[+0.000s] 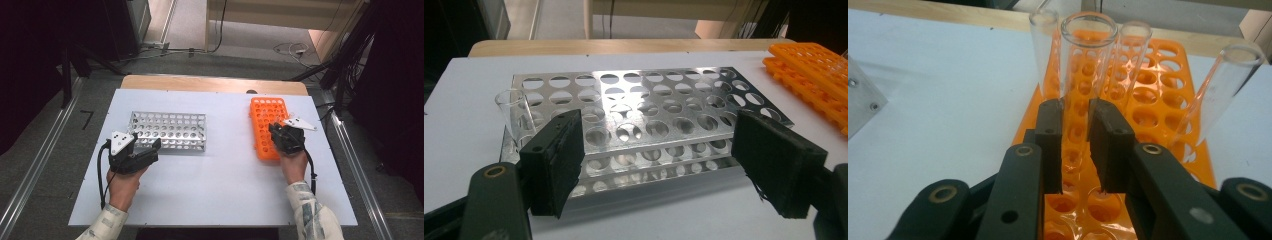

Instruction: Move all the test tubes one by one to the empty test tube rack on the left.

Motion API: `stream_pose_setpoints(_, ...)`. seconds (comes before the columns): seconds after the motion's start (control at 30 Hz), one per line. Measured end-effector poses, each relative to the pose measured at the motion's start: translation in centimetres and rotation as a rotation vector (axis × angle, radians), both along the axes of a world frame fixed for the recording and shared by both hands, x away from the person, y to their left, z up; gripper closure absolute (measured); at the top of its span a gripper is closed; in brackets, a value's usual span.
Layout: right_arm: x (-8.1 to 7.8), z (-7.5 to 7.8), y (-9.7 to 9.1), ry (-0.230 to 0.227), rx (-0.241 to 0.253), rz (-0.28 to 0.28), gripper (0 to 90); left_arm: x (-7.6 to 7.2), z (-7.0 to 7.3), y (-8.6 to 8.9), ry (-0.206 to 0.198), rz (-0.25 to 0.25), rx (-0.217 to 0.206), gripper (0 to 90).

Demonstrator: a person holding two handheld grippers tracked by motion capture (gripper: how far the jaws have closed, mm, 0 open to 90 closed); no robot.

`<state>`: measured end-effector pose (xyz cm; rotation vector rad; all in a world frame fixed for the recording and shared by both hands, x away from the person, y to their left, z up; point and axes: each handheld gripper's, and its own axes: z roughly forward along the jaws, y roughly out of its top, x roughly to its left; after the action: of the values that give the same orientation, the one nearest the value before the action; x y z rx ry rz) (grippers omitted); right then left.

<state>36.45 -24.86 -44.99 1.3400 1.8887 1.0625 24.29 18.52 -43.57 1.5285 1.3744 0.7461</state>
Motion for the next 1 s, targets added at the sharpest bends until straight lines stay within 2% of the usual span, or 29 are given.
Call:
stream_pose_setpoints(0.23, -0.9, 1.6, 0.0, -0.028, 0.003, 0.012, 73.1, 0.0, 0.0, 0.0, -0.001, -0.001, 0.002, 20.8)
stream_pose_setpoints(0.57, -2.2, 2.8, 0.8, -0.014, 0.003, 0.078, 73.4, -0.1, 0.1, -0.1, -0.007, -0.002, 0.001, 20.7)
stream_pose_setpoints(0.83, -3.2, 2.9, 2.7, -0.001, -0.006, 0.164, 73.4, 0.0, 0.0, -0.3, 0.003, -0.014, 0.001, 17.8)
stream_pose_setpoints(1.0, -3.9, 2.9, 4.2, 0.019, 0.002, 0.237, 73.4, -0.1, 0.0, -0.6, 0.003, -0.027, 0.004, 17.6)
